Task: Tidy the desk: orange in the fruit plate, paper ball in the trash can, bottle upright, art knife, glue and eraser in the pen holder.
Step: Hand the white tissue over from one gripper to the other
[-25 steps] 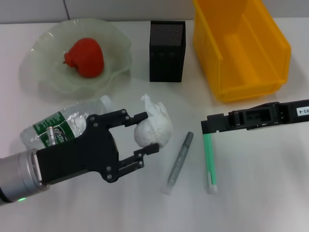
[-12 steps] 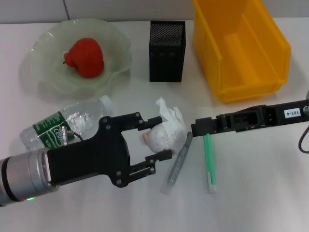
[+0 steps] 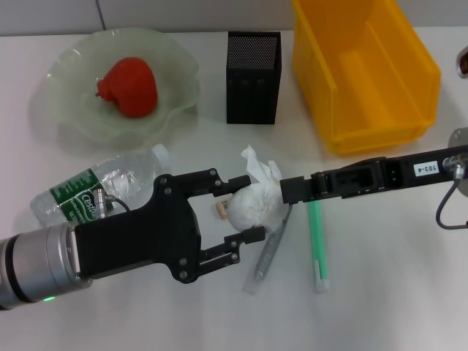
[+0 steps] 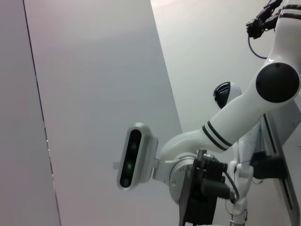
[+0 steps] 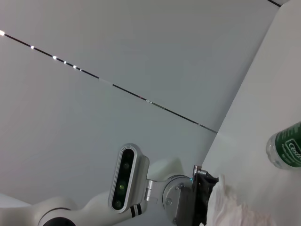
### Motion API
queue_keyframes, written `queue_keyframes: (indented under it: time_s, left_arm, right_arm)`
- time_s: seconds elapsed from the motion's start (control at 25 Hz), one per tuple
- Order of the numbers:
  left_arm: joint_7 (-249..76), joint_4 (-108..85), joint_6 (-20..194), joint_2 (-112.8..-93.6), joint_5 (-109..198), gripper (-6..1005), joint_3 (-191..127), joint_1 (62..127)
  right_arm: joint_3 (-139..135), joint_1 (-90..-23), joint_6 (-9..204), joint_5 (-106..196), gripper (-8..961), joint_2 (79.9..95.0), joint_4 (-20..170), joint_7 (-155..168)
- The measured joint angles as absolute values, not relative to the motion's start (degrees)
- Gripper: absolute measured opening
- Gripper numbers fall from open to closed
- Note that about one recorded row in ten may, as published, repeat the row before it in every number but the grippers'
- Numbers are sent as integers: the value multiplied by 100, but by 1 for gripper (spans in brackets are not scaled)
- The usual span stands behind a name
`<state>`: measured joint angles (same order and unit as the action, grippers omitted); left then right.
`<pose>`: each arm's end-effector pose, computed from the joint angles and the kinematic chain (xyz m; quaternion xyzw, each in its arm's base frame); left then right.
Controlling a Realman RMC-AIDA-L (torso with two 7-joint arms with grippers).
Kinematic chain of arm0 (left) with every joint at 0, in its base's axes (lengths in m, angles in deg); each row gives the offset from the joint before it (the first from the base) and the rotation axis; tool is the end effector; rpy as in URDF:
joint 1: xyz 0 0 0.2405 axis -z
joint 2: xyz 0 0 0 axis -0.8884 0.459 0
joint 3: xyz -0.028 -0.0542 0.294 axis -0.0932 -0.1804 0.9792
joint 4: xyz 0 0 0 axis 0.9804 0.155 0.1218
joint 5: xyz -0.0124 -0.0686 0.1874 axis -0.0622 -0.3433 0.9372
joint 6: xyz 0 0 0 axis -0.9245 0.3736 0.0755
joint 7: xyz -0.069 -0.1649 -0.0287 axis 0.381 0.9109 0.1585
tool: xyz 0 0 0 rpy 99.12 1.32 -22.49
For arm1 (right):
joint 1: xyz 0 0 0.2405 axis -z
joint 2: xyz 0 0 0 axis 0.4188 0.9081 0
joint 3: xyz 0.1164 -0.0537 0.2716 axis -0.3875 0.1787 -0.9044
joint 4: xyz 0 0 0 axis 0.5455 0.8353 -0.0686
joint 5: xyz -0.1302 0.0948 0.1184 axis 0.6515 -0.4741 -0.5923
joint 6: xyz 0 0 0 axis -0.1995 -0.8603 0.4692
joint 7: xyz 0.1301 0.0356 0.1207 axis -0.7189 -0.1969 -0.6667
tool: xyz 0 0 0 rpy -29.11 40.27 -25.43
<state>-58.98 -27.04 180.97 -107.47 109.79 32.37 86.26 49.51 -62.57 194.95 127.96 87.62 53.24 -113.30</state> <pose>-0.2399 0.2600 -0.0900 -0.8928 0.0700 -0.4234 0.1369 0.2076 0.3222 -0.0474 0.8140 -0.4781 -0.2544 0.2097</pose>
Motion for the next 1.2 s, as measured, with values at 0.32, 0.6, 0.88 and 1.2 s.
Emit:
queue_keyframes:
  time_s: [0.32,0.6,0.88,1.2]
  left_arm:
    - [-5900,-2689,18113,-10746,10975,522,3269,8690]
    - [-5901,-2686,18113,-10746,10968,523,3295,8693]
    - [-5901,-2686,18111,-10746,10965,524,3310,8693]
    - [-5901,-2677,18096,-10746,10965,526,3310,8693]
  right_arm:
    - [4955,-6392,19485,12977,740,8865,5317,-11330]
    - [4955,-6396,19437,12989,728,8907,5323,-11329]
    - [4953,-6368,19328,13003,716,8929,5294,-11329]
    - [4954,-6355,19304,13006,666,8929,5279,-11330]
